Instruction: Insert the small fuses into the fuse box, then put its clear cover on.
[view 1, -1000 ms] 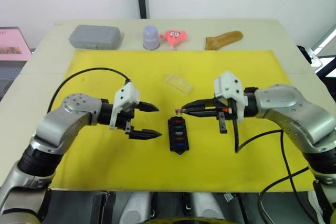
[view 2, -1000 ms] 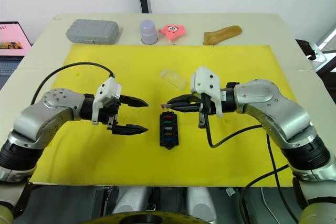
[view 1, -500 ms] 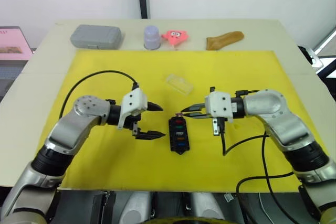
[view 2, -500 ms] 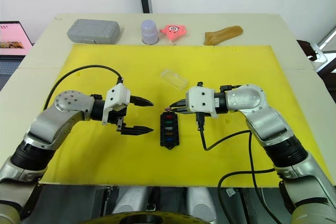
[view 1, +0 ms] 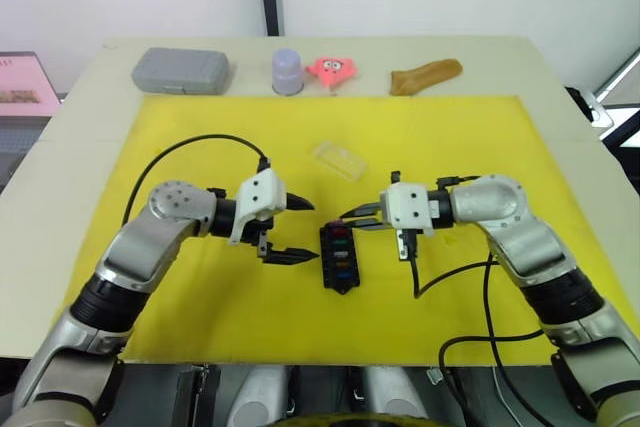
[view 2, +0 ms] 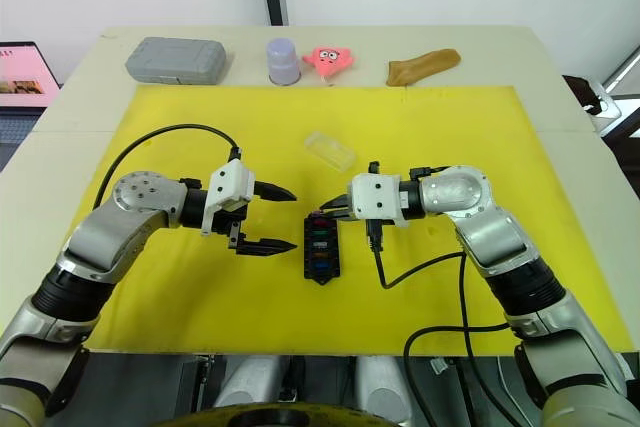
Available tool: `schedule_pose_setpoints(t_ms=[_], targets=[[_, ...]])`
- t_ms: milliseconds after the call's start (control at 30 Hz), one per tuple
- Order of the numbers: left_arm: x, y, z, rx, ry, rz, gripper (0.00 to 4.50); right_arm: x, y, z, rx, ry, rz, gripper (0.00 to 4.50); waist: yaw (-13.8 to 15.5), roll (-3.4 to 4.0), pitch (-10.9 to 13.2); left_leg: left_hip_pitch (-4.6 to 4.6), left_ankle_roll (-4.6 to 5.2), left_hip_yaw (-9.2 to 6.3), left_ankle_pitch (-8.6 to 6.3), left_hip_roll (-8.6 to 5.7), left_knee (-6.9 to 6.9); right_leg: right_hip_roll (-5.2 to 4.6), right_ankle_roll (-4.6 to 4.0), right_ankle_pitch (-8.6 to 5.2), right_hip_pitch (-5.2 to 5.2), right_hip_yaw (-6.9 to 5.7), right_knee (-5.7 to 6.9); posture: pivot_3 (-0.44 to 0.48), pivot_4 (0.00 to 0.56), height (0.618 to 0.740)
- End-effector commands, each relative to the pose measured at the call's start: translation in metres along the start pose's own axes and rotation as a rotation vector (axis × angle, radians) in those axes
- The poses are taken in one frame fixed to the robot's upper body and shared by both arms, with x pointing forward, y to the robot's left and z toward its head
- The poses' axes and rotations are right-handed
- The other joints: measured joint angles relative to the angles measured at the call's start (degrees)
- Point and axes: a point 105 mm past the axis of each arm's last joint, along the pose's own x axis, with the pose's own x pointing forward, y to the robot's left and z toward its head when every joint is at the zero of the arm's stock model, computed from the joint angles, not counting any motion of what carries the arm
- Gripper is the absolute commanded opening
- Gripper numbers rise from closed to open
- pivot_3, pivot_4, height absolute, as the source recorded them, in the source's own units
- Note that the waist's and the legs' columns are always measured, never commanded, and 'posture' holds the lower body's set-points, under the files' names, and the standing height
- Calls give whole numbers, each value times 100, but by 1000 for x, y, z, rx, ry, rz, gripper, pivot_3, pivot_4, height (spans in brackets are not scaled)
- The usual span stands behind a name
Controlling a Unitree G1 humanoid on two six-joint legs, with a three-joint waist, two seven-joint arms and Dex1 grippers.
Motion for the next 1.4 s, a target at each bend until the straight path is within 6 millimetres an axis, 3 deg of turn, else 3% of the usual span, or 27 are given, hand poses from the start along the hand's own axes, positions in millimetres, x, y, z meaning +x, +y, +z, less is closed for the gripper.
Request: schedule_pose_setpoints(t_ms=[33,1033,1400], targets=[[-1,1,8,43,-15,5,4469,-3,-7,6,-37,-5,-23,0,0,0,0,0,0,0,0,0,0,0,0,0,0,0,0,0,150,740],[1,3,13,64,-17,11,4469,-1,4,-6,10,30,-23,0,-1,0,0,2,0,0,0,0,2,0,0,0,-1,0,6,0,150,740],[3,3,13,66,-20,11,4469,-4,5,3,59,27,-36,0,0,0,0,2,0,0,0,0,2,0,0,0,-1,0,7,0,150,740]])
